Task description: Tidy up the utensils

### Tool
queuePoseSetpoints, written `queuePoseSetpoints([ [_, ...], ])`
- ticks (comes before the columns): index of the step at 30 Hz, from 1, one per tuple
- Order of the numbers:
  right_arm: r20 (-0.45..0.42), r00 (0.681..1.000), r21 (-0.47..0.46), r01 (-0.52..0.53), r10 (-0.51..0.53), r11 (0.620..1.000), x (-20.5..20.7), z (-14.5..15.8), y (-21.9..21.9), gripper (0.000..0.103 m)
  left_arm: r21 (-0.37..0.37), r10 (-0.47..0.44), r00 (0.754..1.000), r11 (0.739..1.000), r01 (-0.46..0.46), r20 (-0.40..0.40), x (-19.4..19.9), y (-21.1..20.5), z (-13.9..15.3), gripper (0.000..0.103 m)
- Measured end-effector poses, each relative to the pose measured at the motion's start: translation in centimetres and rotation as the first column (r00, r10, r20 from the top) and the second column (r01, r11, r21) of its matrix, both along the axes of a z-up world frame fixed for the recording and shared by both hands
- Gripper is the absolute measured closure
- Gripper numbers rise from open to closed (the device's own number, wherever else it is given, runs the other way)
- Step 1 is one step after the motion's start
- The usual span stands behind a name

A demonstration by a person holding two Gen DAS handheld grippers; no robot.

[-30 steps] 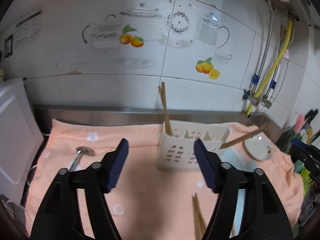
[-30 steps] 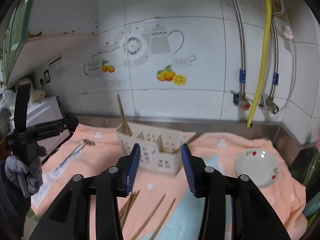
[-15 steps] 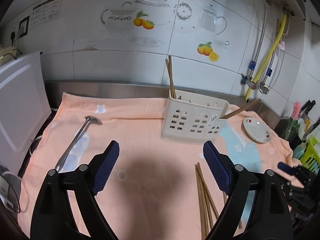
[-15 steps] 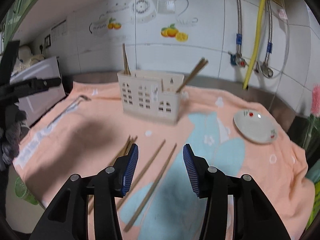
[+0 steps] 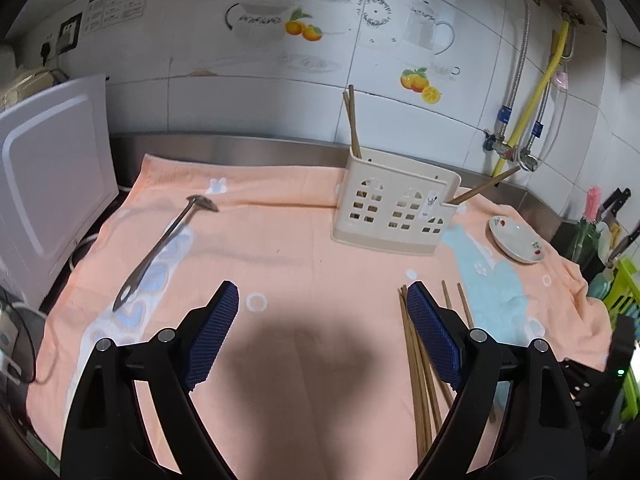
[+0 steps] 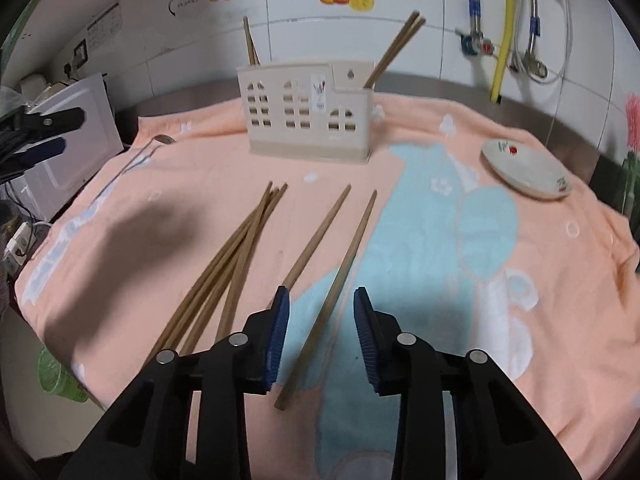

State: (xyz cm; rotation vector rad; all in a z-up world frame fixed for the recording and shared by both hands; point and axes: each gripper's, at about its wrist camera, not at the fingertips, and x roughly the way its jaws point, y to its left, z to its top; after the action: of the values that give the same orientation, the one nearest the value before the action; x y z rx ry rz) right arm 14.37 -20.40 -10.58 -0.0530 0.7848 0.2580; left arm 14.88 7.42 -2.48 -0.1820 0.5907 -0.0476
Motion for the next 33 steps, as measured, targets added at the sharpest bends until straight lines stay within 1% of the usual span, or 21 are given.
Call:
queuePoseSetpoints([
  [1,-0.01,1.0,0.005,0.009,-0.009,1.0,0.1,-0.3,0.0,0.075,-0.005,0.001,1.0,1.0,-0.001,-0.002,-0.3,0.2,-0.2,0.018],
  [5,-0.046,0.998,0.031,0.041,-0.039,0.999,0.6,-1.4,0.1,0.079,0.005,0.011,1.0,1.0,-0.011,-0.002,-0.9,0.6,-0.8,0.018],
  [8,-0.067,0.996,0.05,0.063,-0.06,0.997,1.1,-1.9,0.2,0.083,-0.007,0.013,1.0,1.0,-0.013,-0.009,-1.3,0.9,-1.3,0.018],
  [16,-0.111,0.988,0.063,0.116,-0.109,0.991,2.3,-2.8,0.2,0.09,-0.032,0.007,0.999,0.999,-0.008,-0.035,-1.4,1.1,-2.6,0.018],
  [20,-0.134,0.983,0.059,0.136,-0.127,0.989,2.7,-3.3,0.3,0.091,-0.037,-0.005,0.999,0.999,0.003,-0.049,-1.5,0.8,-3.3,0.018],
  [27,-0.129,0.98,0.05,0.162,-0.154,0.986,2.9,-3.5,0.5,0.094,-0.045,-0.02,0.997,0.999,0.016,-0.078,-1.6,-0.1,-4.4,0.018],
  [33,-0.124,0.979,0.056,0.167,-0.16,0.984,2.8,-3.4,0.1,0.096,-0.038,-0.04,0.993,0.999,0.036,-0.108,-2.0,-1.2,-5.5,0.018],
])
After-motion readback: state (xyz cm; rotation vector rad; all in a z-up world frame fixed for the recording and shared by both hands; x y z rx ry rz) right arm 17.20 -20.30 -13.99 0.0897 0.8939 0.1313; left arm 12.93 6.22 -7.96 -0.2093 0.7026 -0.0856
